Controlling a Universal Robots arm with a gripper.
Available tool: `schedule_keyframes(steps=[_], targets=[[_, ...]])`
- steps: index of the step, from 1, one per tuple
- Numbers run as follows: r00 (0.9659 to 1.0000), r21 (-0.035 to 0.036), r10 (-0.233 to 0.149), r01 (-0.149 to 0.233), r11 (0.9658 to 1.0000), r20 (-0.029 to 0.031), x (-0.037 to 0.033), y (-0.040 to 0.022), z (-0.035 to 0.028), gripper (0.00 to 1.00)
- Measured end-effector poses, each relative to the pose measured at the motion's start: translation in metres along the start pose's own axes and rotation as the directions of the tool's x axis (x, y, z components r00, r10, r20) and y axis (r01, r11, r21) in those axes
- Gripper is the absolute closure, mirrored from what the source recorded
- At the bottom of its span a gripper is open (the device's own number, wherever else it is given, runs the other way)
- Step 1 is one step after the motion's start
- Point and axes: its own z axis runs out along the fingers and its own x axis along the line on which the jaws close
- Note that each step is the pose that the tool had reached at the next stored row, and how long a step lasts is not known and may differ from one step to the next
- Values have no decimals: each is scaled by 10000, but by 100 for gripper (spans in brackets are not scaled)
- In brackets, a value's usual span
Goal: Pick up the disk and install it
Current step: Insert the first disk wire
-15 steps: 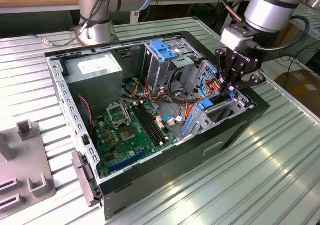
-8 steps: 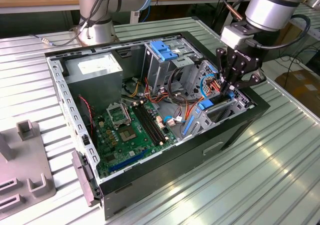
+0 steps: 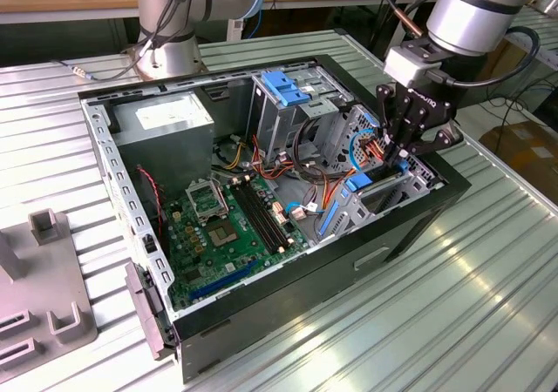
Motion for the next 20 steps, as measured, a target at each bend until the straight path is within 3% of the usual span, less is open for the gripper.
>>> schedule_keyframes(steps=[6,12,20], targets=[[10000,1,-6,6,10000,22,-1,0,13,84],[10000,1,-9,9,10000,81,-1,0,18,84],[10000,1,-8,8,10000,75,0,0,-9,84]])
